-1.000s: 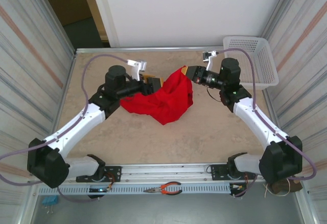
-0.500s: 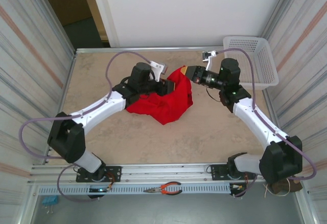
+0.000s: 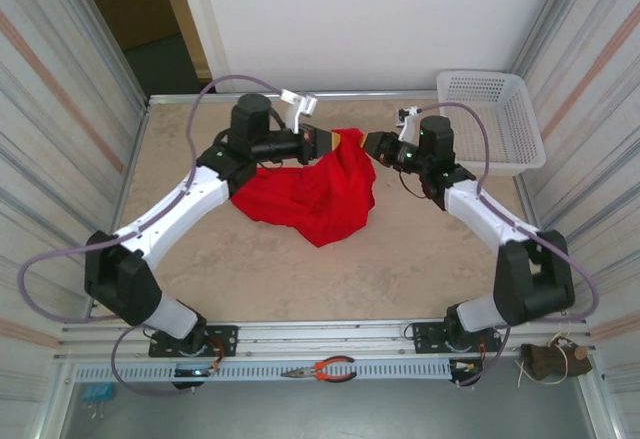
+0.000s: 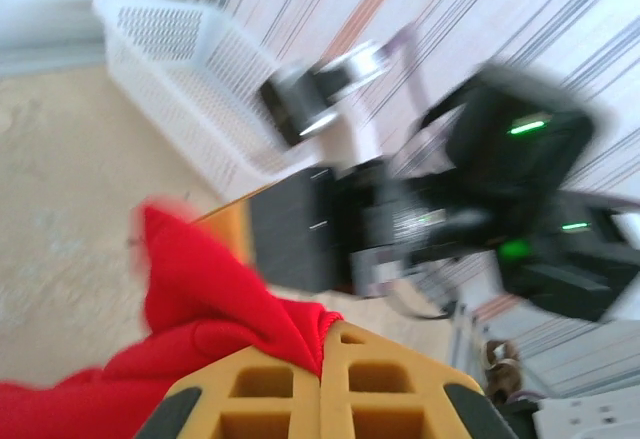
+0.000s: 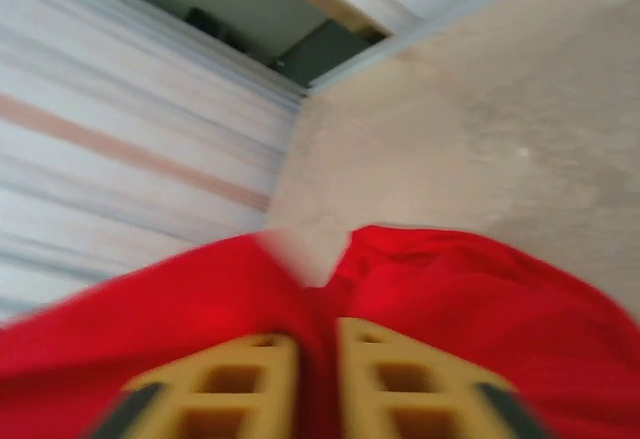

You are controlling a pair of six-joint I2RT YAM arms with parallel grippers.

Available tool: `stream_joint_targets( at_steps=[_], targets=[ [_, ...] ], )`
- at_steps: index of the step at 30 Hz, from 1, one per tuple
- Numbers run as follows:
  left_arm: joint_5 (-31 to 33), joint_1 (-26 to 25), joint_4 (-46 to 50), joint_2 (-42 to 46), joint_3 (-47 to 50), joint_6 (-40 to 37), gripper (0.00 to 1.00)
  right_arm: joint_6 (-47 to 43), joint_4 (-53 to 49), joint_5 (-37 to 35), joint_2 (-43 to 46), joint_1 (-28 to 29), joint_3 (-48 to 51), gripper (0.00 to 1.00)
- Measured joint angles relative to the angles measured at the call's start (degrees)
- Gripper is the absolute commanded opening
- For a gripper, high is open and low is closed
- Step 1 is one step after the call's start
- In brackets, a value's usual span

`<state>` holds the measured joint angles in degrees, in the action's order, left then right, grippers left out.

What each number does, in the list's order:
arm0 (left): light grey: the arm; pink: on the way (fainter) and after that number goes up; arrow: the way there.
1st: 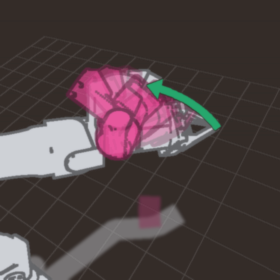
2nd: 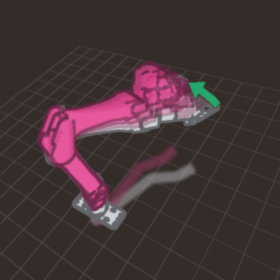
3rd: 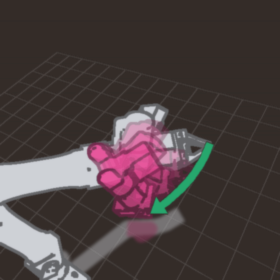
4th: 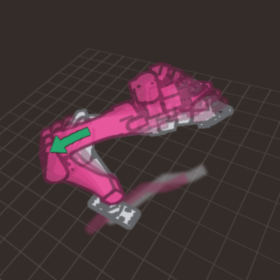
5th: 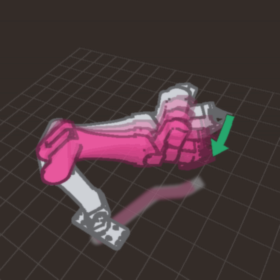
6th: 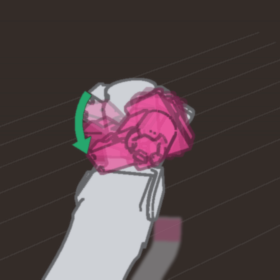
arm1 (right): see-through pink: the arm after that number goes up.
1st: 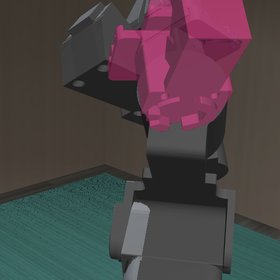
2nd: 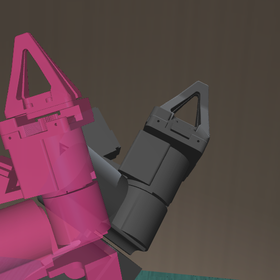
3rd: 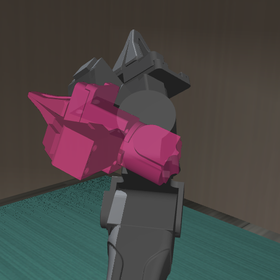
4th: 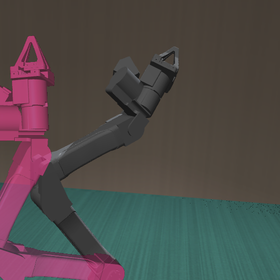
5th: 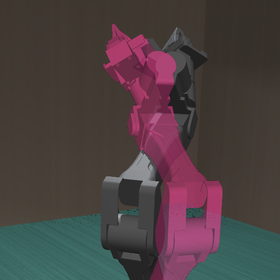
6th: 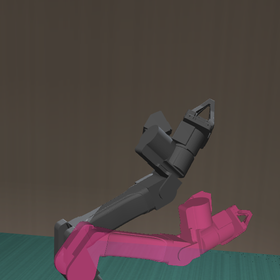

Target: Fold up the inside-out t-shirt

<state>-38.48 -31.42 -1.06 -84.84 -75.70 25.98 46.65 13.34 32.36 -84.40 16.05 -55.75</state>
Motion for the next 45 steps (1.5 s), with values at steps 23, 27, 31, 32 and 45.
stream_joint_targets(
  at_steps=[23,27,31,32,45],
  targets=[
    [-7.61,4.09,-18.58,0.76,6.36,17.88,0.00,-17.99,-19.85,-12.87,9.79,14.47,-10.16,0.23],
    [-7.56,4.09,-18.51,0.76,6.36,18.03,0.00,-18.73,-20.31,-12.70,6.21,14.43,-10.19,0.00],
    [-6.54,4.11,-18.01,0.76,6.78,17.81,0.00,-18.82,-21.86,-10.82,7.23,13.49,-11.15,0.00],
    [-6.27,4.20,-17.68,0.72,6.88,17.70,0.00,-18.75,-22.21,-9.62,8.07,12.81,-11.34,0.00],
    [-1.75,5.99,-9.16,-4.35,6.12,13.03,0.54,-8.48,-15.39,8.68,18.78,3.02,-13.86,0.00]
  ],
)
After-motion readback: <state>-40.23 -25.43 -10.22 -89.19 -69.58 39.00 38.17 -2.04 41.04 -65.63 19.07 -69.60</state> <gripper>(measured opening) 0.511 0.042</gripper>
